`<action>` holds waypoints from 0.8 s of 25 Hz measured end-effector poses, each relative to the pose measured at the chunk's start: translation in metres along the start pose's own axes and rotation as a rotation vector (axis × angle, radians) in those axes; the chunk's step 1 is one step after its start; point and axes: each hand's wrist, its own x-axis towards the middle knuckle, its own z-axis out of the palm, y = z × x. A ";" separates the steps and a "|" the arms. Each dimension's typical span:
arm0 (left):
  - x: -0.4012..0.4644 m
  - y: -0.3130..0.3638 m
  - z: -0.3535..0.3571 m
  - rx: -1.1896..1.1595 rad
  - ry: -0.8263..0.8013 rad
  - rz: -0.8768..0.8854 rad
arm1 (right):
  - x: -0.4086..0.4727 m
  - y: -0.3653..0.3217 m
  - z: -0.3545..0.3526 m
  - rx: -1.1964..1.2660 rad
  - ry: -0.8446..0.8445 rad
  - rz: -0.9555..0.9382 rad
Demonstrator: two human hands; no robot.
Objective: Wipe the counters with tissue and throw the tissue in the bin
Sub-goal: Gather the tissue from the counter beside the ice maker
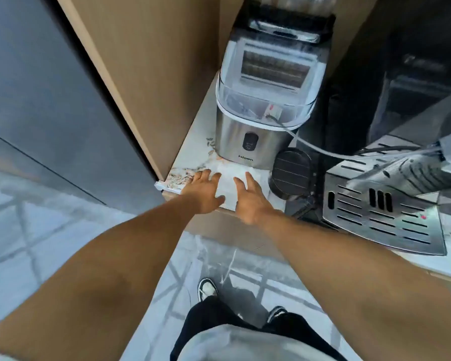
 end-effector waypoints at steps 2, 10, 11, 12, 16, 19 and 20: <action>0.012 0.000 0.000 0.024 0.046 0.074 | 0.003 0.005 0.003 -0.030 0.035 0.019; 0.055 0.009 0.007 0.185 0.098 0.318 | 0.028 0.014 0.014 -0.035 0.339 0.128; 0.058 0.011 0.008 0.191 0.092 0.329 | 0.031 0.017 0.014 -0.037 0.338 0.149; 0.060 0.013 0.010 0.198 0.078 0.339 | 0.033 0.019 0.015 -0.034 0.325 0.170; 0.065 0.015 0.014 0.220 0.060 0.341 | 0.041 0.024 0.017 0.016 0.277 0.232; 0.065 0.016 0.011 0.201 0.071 0.340 | 0.042 0.025 0.019 0.061 0.288 0.250; 0.064 0.016 0.010 0.178 0.074 0.331 | 0.041 0.025 0.020 0.077 0.298 0.250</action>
